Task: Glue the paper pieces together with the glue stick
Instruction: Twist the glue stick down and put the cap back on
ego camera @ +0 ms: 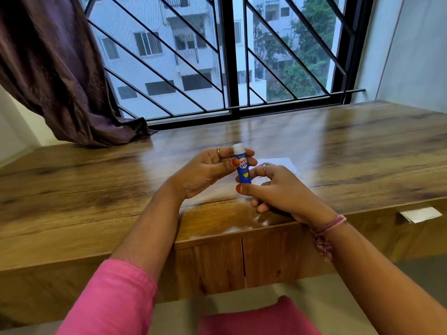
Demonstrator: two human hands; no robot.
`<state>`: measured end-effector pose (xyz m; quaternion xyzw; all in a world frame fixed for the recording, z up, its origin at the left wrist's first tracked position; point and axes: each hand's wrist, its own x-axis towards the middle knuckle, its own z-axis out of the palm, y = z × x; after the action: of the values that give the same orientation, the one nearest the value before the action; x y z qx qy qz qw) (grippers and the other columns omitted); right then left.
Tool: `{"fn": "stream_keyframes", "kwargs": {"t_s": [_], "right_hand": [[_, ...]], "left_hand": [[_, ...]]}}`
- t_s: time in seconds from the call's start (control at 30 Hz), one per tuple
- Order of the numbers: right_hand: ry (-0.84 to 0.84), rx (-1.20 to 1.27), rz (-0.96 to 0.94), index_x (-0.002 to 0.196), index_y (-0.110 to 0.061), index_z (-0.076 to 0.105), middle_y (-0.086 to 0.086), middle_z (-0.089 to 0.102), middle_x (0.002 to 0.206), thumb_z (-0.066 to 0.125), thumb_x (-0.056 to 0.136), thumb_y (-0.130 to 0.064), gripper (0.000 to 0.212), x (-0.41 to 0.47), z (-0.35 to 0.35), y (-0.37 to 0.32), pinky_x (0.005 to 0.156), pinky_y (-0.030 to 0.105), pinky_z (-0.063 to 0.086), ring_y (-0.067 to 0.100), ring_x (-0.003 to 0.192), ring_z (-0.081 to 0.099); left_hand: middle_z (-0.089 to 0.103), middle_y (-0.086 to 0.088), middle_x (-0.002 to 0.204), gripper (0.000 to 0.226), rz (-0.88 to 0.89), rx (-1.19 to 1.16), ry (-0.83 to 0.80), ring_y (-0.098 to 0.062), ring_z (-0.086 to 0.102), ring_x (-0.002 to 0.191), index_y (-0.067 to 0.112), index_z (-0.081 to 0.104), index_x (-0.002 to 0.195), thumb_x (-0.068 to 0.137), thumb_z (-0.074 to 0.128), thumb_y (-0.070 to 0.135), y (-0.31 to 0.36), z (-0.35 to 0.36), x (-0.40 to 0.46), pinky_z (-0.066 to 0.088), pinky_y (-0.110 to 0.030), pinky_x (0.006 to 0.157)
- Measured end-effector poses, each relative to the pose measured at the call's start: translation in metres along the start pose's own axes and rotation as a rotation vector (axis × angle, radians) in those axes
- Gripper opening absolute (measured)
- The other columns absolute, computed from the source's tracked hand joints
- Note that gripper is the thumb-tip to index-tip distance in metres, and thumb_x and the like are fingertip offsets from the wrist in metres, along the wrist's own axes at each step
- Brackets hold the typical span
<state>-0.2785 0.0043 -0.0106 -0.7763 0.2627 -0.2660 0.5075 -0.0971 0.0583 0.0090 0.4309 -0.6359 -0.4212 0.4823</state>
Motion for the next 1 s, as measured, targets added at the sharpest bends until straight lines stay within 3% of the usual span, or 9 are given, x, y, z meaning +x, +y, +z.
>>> {"fn": "stream_keyframes", "kwargs": {"t_s": [0.13,0.3,0.4,0.5,0.63,0.8,0.9,1.0], "right_hand": [[0.059,-0.002,0.018,0.095,-0.014,0.064,0.002,0.063,0.056,0.080,0.073,-0.029,0.031,0.0025,0.0008,0.0019,0.050,0.019,0.047,0.007,0.042,0.055],[0.112,-0.059,0.017,0.080,-0.018,0.052,-0.002,0.064,0.055,0.083,0.067,-0.034,0.038,0.0033,0.0026,0.0009,0.049,0.020,0.049,0.008,0.042,0.056],[0.057,-0.070,0.009,0.091,-0.018,0.056,-0.002,0.065,0.059,0.079,0.070,-0.039,0.038,0.0016,0.0021,-0.0005,0.054,0.022,0.050,0.008,0.046,0.059],[0.000,0.000,0.006,0.108,-0.016,0.060,0.000,0.064,0.059,0.074,0.079,-0.031,0.035,0.0017,0.0002,0.0011,0.055,0.020,0.053,0.007,0.046,0.058],[0.054,-0.004,0.008,0.102,-0.011,0.064,0.000,0.063,0.056,0.079,0.073,-0.029,0.037,0.0035,0.0002,0.0030,0.051,0.018,0.049,0.007,0.043,0.056],[0.104,-0.081,-0.010,0.090,-0.012,0.060,0.000,0.065,0.057,0.083,0.066,-0.038,0.042,0.0018,0.0024,0.0018,0.050,0.018,0.047,0.007,0.042,0.058],[0.051,-0.075,-0.008,0.098,-0.016,0.059,0.000,0.066,0.062,0.079,0.070,-0.042,0.043,0.0014,0.0016,0.0014,0.054,0.022,0.051,0.008,0.048,0.060],[-0.005,-0.014,-0.018,0.109,-0.017,0.061,0.009,0.067,0.074,0.074,0.079,-0.033,0.036,0.0025,-0.0002,0.0035,0.063,0.033,0.058,0.017,0.058,0.063]], "left_hand": [[0.070,0.002,0.112,0.029,-0.008,0.030,-0.018,-0.014,0.059,0.116,0.016,0.059,0.119,0.094,0.046,0.008,-0.0017,0.0005,0.0007,0.041,-0.030,0.106],[0.070,0.003,0.112,0.030,0.008,0.020,-0.032,-0.015,0.058,0.117,0.015,0.058,0.120,0.092,0.047,0.011,-0.0007,0.0020,0.0012,0.042,-0.028,0.104],[0.070,0.002,0.111,0.031,0.009,-0.010,-0.019,-0.015,0.059,0.115,0.015,0.058,0.119,0.091,0.047,0.013,0.0000,0.0008,0.0006,0.045,-0.027,0.101],[0.070,0.003,0.111,0.029,0.008,-0.007,-0.008,-0.014,0.060,0.115,0.015,0.058,0.119,0.093,0.046,0.010,0.0001,-0.0002,0.0000,0.045,-0.026,0.100],[0.070,0.004,0.111,0.031,0.004,0.027,-0.022,-0.013,0.058,0.116,0.017,0.059,0.118,0.090,0.047,0.013,0.0000,0.0009,0.0003,0.042,-0.029,0.105],[0.071,0.004,0.109,0.031,0.000,0.016,-0.026,-0.013,0.059,0.114,0.014,0.057,0.119,0.090,0.046,0.012,-0.0001,0.0029,0.0004,0.046,-0.026,0.099],[0.071,0.003,0.109,0.031,0.007,0.005,-0.016,-0.013,0.059,0.114,0.015,0.057,0.119,0.090,0.046,0.012,0.0002,0.0015,-0.0002,0.046,-0.026,0.098],[0.071,0.004,0.109,0.030,0.003,0.015,-0.001,-0.012,0.060,0.113,0.017,0.058,0.118,0.090,0.047,0.014,0.0006,0.0003,-0.0005,0.046,-0.025,0.099]]}}
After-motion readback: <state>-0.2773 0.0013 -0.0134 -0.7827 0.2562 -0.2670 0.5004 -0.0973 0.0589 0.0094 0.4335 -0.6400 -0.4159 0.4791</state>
